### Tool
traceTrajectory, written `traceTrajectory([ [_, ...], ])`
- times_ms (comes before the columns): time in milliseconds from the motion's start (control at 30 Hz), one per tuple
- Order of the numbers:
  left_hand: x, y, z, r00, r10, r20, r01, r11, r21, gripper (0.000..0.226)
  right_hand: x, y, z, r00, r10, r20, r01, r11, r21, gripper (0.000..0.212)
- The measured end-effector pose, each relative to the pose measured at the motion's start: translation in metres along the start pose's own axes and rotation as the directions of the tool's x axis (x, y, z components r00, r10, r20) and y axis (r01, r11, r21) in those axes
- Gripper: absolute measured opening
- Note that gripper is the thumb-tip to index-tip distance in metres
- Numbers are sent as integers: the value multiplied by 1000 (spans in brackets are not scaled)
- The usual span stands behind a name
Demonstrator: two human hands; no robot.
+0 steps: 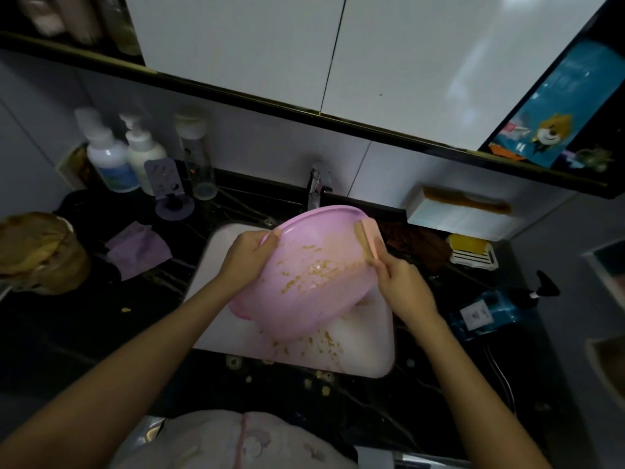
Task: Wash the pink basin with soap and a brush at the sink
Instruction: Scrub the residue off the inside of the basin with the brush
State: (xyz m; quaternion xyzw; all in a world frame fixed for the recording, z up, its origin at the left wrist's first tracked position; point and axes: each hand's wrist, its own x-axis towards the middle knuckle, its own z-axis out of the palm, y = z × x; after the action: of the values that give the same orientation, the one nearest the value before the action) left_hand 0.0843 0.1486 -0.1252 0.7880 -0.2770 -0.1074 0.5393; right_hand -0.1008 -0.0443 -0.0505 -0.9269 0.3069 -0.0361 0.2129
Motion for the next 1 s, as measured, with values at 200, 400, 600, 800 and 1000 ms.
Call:
traceTrajectory([
  [200, 1, -7, -5, 999, -41, -27, 41, 999, -14, 49, -39, -4, 20, 978, -204, 39, 207, 976, -72, 52],
  [400, -1, -3, 0, 999, -26, -27, 28, 998, 50, 48, -25, -17, 41, 994, -58, -97, 75, 982, 175, 53],
  [600, -1, -9, -1, 999, -41, -27, 42, 998, 41, 50, -29, 33, 54, 978, 151, -141, -117, 967, 229, 48],
  [800, -1, -4, -2, 998, -57, -25, 58, 996, 75, 51, -62, -10, 71, 989, -10, -150, 49, 964, 262, 49],
  [1000, -4, 2, 5, 999, -45, 10, 44, 994, 97, 51, -16, 30, 56, 968, 201, -151, -150, 944, 293, 45],
])
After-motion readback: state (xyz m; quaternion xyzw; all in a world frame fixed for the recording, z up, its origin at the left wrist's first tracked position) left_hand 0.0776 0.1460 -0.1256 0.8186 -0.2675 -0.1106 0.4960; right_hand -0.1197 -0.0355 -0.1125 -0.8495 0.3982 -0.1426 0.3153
